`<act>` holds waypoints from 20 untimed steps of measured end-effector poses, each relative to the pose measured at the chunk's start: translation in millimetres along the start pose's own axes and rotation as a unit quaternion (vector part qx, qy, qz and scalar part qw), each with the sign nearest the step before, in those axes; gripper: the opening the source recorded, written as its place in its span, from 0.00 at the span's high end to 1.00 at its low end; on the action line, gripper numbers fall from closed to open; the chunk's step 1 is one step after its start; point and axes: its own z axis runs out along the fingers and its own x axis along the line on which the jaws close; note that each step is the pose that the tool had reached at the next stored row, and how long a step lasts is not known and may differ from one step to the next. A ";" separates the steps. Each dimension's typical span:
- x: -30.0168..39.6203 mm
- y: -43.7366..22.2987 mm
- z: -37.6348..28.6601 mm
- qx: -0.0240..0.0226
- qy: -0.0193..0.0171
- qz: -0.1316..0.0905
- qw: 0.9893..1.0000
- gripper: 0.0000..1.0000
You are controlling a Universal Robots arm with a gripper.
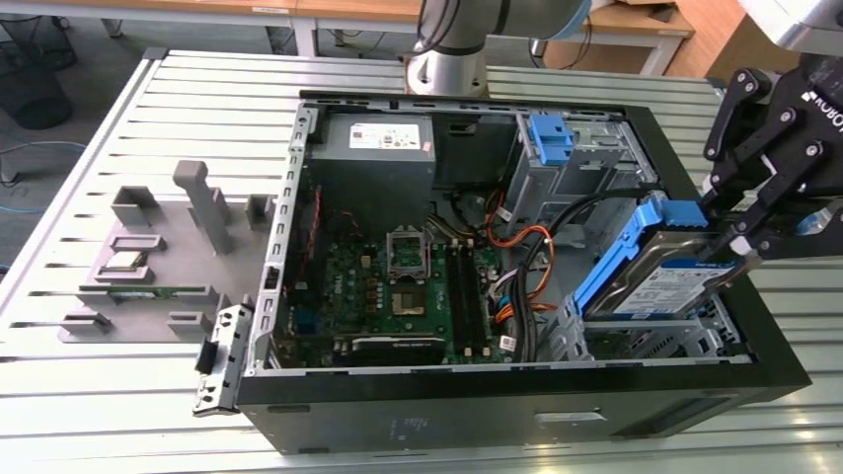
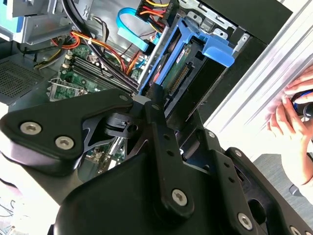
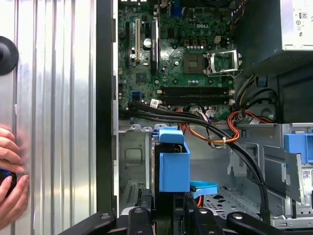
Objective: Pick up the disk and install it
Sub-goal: 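Insert the disk into the insertion slot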
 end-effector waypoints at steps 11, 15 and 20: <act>1.1 -0.9 18.7 0.000 0.000 0.000 1.000 0.65; 1.4 -1.2 24.6 0.000 0.000 0.000 1.000 0.65; 1.8 -1.5 31.7 0.000 0.000 0.000 1.000 0.65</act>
